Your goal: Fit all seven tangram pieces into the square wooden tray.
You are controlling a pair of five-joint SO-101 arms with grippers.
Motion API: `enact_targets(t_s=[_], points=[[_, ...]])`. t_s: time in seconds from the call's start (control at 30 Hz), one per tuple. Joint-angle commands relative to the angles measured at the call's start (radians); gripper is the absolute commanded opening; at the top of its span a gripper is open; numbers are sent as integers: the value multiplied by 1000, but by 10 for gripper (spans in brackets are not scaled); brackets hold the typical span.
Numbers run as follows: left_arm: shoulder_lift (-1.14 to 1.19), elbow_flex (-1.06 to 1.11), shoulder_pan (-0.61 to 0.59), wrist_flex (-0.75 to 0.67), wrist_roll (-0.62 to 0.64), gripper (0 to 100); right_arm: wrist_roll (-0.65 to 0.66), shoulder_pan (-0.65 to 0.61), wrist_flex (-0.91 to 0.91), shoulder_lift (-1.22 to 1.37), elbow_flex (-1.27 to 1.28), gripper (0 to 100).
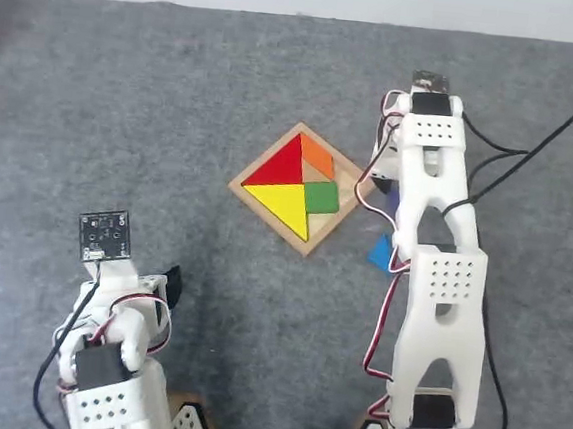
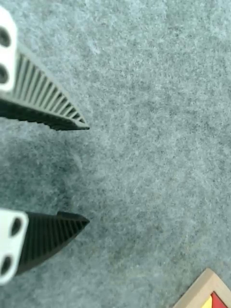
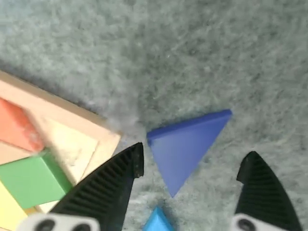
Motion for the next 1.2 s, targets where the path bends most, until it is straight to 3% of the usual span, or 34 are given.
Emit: enact_targets(t_s=[0.0, 0.63, 0.83, 1.17], points=[[-20, -22, -5, 5, 8, 271, -29, -21, 5, -16, -23, 324], [-20, -22, -5, 5, 8, 271, -61, 5, -77, 59, -43, 283], [-20, -22, -5, 5, 8, 271, -58, 15, -84, 56, -44, 184], [-20, -22, -5, 5, 8, 271, -51, 12, -62, 53, -69, 183]])
